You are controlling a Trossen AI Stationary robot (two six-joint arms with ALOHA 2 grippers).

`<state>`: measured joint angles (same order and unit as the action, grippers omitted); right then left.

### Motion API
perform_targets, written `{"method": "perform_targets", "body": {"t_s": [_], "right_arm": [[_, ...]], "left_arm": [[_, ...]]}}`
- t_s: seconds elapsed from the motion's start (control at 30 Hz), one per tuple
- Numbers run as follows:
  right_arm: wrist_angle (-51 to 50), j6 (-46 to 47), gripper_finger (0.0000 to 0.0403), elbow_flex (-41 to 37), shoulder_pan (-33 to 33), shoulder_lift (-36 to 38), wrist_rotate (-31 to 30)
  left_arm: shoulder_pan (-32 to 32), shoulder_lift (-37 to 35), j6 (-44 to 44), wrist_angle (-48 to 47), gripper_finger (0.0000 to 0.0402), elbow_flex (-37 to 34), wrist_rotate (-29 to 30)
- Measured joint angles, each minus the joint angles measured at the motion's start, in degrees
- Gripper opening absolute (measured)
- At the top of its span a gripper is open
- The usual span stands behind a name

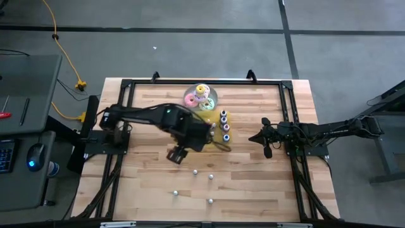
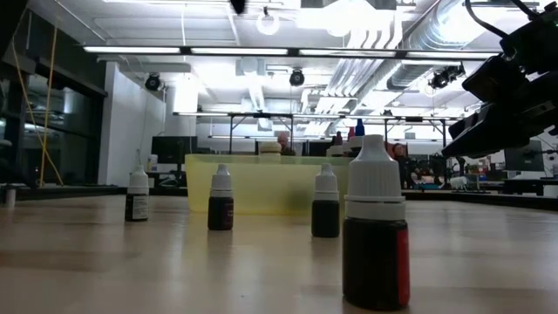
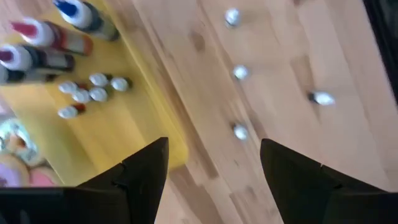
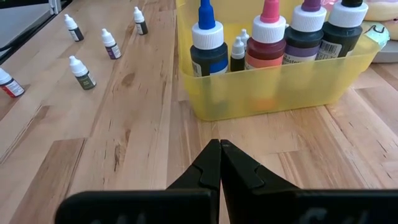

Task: Pick & Place food coloring
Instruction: Put the top small black food coloring bottle into the yellow container

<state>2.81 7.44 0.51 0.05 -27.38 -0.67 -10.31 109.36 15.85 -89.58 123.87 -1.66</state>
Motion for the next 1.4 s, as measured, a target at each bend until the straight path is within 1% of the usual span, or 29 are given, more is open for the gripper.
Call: {"method": "perform_targets", "body": {"t_s": [0.1,0.2,0.27,0.37,0.47,0.57,0.67,0.87,0.97,1.17,1.3,1.4], "right_arm": [[-0.01,0.00,0.0000,0.00,0.00,0.00,0.00],[-0.01,0.00,0.0000,0.00,0.00,0.00,0.00],[0.02,0.00,0.0000,0.00,-0.02,0.00,0.00],[-0.02,0.00,0.0000,0.00,0.00,0.02,0.00],[0.00,0.00,0.0000,0.00,-0.01,0.02,0.00],[-0.02,0.00,0.0000,0.00,-0.02,0.02,0.00],[-0.04,0.00,0.0000,0.00,-0.01,0.02,0.00],[-0.05,0.00,0.0000,0.00,-0.02,0.01,0.00],[-0.01,0.00,0.0000,0.00,-0.02,0.02,0.00],[-0.04,0.00,0.0000,0.00,0.00,0.01,0.00],[-0.03,-0.01,0.0000,0.00,0.00,0.02,0.00],[-0.04,0.00,0.0000,0.00,0.00,0.02,0.00]], "left_arm": [[-2.10,-2.98,-2.65,0.16,0.0248,-3.57,0.03],[-3.73,-7.65,-5.27,2.87,0.0248,-10.69,-0.36],[-4.82,-11.72,-7.09,6.33,0.0248,-17.44,-0.37],[-6.03,-17.81,-8.17,14.57,0.0247,-28.56,-0.56],[-6.37,-22.37,-10.76,21.51,0.0247,-38.74,-1.40],[-6.34,-24.89,-11.62,27.95,0.0247,-47.21,-1.34],[-6.34,-25.70,-11.47,33.73,0.0247,-53.78,-2.33],[-6.35,-25.68,-11.44,44.61,0.0247,-63.34,-3.07],[-6.33,-25.68,-11.58,49.70,0.0247,-67.04,-3.19],[-6.33,-25.66,-12.30,58.05,0.0247,-72.05,-2.66],[-6.24,-25.66,-12.32,60.75,0.0247,-74.54,-3.61],[-6.24,-25.66,-12.32,64.63,0.0247,-76.72,-3.53]]}}
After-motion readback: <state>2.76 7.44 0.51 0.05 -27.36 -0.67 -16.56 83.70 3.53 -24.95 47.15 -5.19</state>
